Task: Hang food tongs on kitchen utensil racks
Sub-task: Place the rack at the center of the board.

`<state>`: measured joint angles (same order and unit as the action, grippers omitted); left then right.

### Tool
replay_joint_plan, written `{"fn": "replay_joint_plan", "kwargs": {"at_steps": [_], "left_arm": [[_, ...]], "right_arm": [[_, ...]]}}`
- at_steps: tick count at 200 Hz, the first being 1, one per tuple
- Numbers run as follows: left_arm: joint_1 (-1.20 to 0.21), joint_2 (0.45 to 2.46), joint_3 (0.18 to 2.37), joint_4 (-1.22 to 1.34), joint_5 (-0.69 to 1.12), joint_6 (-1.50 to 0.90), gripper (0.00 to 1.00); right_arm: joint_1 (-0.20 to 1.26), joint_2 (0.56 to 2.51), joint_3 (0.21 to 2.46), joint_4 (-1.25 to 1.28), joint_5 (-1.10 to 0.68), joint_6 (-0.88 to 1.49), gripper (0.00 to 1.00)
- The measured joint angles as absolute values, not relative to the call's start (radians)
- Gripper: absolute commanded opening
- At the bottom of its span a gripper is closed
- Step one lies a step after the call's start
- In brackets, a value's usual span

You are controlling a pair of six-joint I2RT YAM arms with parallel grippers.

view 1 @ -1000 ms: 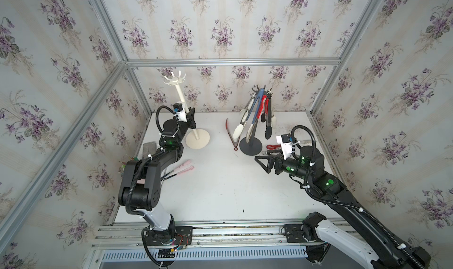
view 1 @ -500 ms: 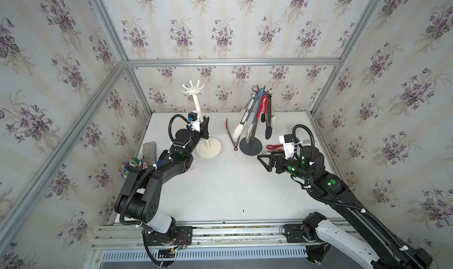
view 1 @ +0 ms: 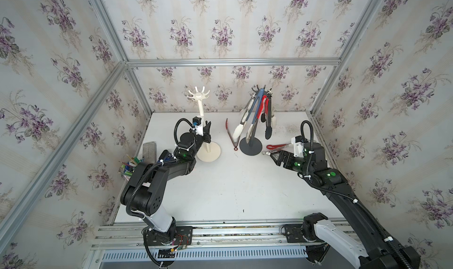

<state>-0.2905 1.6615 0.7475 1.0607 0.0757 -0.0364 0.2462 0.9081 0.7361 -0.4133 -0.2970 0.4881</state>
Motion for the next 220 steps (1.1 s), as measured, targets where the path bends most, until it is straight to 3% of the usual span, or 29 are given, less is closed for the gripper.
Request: {"fn": "replay_joint_plan", "kwargs": {"at_steps": [78, 123, 132, 147, 167, 179, 187, 220], "left_arm": [[-0.292, 1.756, 0.824, 1.089, 0.070, -0.028, 0.01], [-0.297, 1.838, 0.850, 1.154, 0.071, -0.033, 0.09], [-0.300, 1.850, 0.851, 1.168, 0.070, -0.034, 0.15], [-0.302, 1.861, 0.857, 1.184, 0.070, -0.035, 0.34], [-0.302, 1.868, 0.856, 1.244, 0.072, -0.041, 0.42], [-0.302, 1.873, 0.845, 1.284, 0.072, -0.043, 0.54], [-0.302, 1.875, 0.835, 1.297, 0.070, -0.044, 0.54], [-0.302, 1.871, 0.807, 1.322, 0.061, -0.047, 0.81]], "right_arm": [[0.175, 0.937, 0.682, -0.440, -0.292, 0.498, 0.94], [0.090, 0.997, 0.651, -0.437, -0.299, 0.496, 0.91], [0.083, 1.015, 0.650, -0.436, -0.297, 0.493, 0.90], [0.077, 1.043, 0.652, -0.428, -0.297, 0.487, 0.90], [0.064, 1.079, 0.666, -0.423, -0.276, 0.469, 0.90], [0.050, 1.101, 0.675, -0.419, -0.273, 0.461, 0.90], [0.041, 1.114, 0.680, -0.418, -0.268, 0.449, 0.90], [0.026, 1.129, 0.685, -0.414, -0.257, 0.438, 0.90]]}}
